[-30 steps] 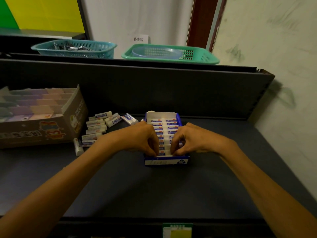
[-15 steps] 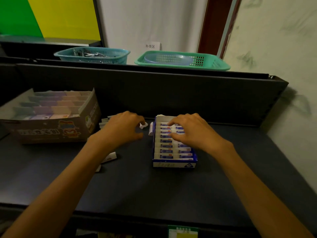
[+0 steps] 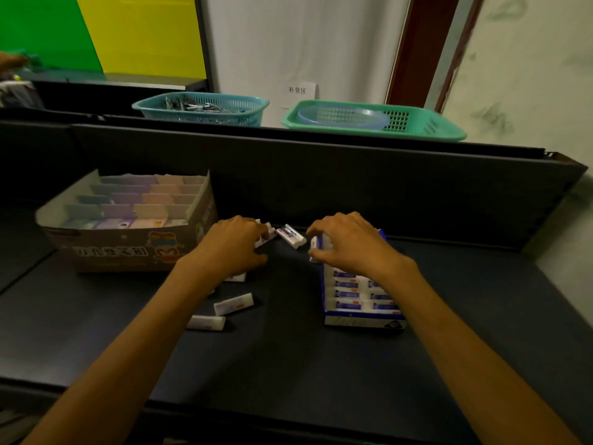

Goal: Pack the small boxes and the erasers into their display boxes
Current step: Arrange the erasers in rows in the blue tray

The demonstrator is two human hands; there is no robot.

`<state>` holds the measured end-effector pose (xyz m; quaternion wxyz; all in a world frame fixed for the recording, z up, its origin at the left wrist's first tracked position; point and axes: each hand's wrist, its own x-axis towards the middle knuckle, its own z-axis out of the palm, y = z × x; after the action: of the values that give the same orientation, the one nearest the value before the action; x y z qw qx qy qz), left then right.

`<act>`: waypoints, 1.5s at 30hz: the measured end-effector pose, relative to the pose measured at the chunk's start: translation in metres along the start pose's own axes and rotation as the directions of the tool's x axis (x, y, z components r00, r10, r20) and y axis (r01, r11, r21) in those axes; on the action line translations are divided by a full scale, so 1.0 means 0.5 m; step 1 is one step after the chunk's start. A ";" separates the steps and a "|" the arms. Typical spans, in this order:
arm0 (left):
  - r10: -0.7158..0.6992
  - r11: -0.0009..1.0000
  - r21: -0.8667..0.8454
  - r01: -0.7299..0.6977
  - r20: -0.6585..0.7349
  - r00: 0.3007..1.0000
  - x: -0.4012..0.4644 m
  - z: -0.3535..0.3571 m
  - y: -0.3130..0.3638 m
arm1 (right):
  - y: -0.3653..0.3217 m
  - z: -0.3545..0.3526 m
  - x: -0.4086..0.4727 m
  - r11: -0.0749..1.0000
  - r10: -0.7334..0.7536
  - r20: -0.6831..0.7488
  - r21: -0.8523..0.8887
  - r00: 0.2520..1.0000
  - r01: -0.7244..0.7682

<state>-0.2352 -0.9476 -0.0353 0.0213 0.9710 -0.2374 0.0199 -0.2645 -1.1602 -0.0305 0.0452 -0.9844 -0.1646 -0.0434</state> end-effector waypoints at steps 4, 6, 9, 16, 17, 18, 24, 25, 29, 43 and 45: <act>0.066 0.998 -0.005 -0.066 -0.030 0.997 0.033 0.006 -0.013 | -0.010 0.011 0.035 0.999 0.044 0.022 -0.008 0.999 -0.044; 0.113 0.994 -0.009 -0.113 -0.049 0.992 0.050 0.009 -0.014 | -0.010 0.016 0.051 0.997 0.071 0.037 -0.004 0.997 -0.071; 0.193 0.981 -0.003 -0.194 -0.087 0.977 0.074 0.019 -0.012 | -0.008 0.021 0.068 0.993 0.117 0.056 0.004 0.992 -0.117; 0.278 0.960 -0.031 -0.280 -0.054 0.959 0.115 0.036 -0.013 | -0.001 0.050 0.099 0.983 0.180 0.081 0.014 0.980 -0.181; 0.281 0.958 -0.042 -0.283 -0.048 0.958 0.117 0.039 -0.016 | -0.001 0.054 0.105 0.981 0.184 0.094 0.035 0.978 -0.188; 0.284 0.956 -0.053 -0.287 -0.051 0.957 0.118 0.042 -0.019 | -0.002 0.057 0.110 0.979 0.188 0.108 0.062 0.976 -0.196; 0.291 0.954 -0.057 -0.294 -0.055 0.955 0.117 0.056 -0.036 | -0.008 0.067 0.131 0.972 0.183 0.179 0.113 0.967 -0.205; 0.296 0.952 -0.060 -0.299 -0.061 0.953 0.116 0.058 -0.038 | -0.008 0.069 0.131 0.974 0.180 0.181 0.105 0.967 -0.201; 0.298 0.949 -0.098 -0.300 -0.034 0.954 0.111 0.053 -0.041 | -0.003 0.072 0.131 0.973 0.171 0.179 0.126 0.969 -0.195; 0.261 0.930 -0.243 -0.275 -0.089 0.961 0.097 0.063 -0.084 | -0.012 0.100 0.135 0.969 0.199 0.067 0.138 0.978 -0.206; 0.250 0.913 -0.306 -0.270 -0.103 0.963 0.091 0.055 -0.087 | -0.011 0.098 0.136 0.953 0.203 0.087 0.211 0.975 -0.217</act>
<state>-0.1739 -0.9311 -0.0621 0.1813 0.9135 -0.3638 0.0139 -0.1988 -1.1283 -0.0721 0.1525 -0.9862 -0.0641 0.0116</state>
